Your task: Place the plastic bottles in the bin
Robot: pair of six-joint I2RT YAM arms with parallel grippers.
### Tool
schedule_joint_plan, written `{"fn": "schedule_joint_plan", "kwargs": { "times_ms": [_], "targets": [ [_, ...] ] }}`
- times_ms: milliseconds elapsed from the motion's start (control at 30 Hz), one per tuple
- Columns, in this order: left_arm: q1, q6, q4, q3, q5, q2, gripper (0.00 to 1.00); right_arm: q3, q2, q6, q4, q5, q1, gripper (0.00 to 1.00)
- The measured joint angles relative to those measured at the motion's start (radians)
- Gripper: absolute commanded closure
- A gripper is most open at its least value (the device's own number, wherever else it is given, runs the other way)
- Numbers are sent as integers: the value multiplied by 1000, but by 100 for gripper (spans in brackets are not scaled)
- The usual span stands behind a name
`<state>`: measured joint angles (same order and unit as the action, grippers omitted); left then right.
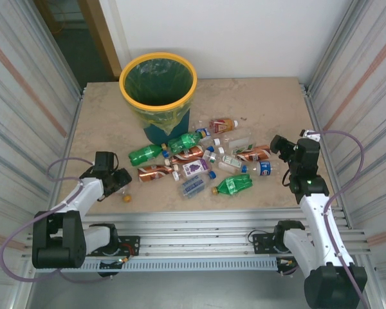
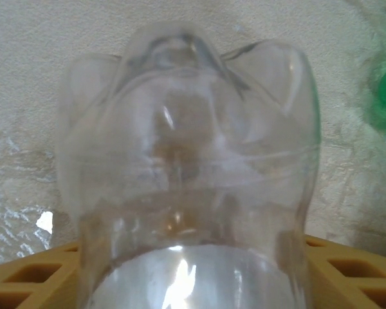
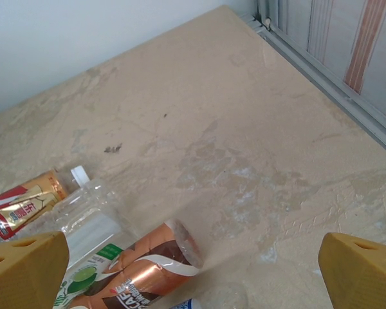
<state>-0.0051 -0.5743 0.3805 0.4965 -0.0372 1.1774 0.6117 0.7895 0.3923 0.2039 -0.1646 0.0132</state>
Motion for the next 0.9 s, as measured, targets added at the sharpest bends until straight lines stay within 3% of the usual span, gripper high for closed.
{"fn": "schedule_joint_plan", "kwargs": {
  "times_ms": [267, 567, 900],
  "targets": [
    [5, -2, -23, 7, 0, 14, 58, 17, 30, 0, 3, 0, -3, 2],
    [6, 6, 10, 46, -19, -65, 64, 21, 35, 0, 3, -3, -8, 2],
    [6, 21, 37, 212, -50, -203, 64, 39, 37, 22, 5, -16, -14, 2]
  ]
}}
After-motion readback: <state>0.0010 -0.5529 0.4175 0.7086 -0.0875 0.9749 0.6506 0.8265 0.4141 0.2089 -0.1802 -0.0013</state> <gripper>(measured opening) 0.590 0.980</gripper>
